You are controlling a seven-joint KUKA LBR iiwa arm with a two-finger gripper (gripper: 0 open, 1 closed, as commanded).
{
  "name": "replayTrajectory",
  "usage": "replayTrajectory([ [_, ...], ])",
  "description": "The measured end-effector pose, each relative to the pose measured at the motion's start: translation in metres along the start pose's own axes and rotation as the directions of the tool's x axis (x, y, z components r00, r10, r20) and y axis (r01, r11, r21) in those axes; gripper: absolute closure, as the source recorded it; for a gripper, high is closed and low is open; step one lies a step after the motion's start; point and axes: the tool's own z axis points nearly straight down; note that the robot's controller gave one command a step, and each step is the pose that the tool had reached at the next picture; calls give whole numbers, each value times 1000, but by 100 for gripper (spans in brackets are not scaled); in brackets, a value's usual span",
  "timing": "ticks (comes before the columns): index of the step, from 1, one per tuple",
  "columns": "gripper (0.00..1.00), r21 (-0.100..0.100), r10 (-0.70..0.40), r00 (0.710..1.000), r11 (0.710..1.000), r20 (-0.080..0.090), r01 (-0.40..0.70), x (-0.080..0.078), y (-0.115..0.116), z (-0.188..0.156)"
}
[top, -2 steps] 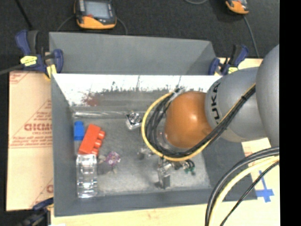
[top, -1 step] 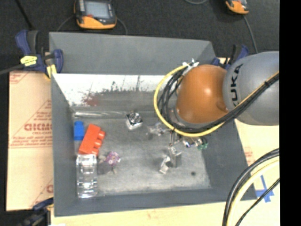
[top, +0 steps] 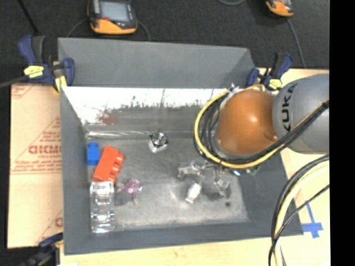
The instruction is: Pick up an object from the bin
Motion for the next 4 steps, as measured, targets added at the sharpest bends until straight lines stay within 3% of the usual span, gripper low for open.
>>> replayTrajectory([
  [1,100,-1,3,1000,1000,3,-3,-2,1,-1],
  [2,100,7,-306,952,952,5,305,-44,-34,8],
  [3,100,10,-319,948,948,6,319,-37,-5,-109],
  [4,100,8,-670,743,743,3,670,-72,-26,-209],
])
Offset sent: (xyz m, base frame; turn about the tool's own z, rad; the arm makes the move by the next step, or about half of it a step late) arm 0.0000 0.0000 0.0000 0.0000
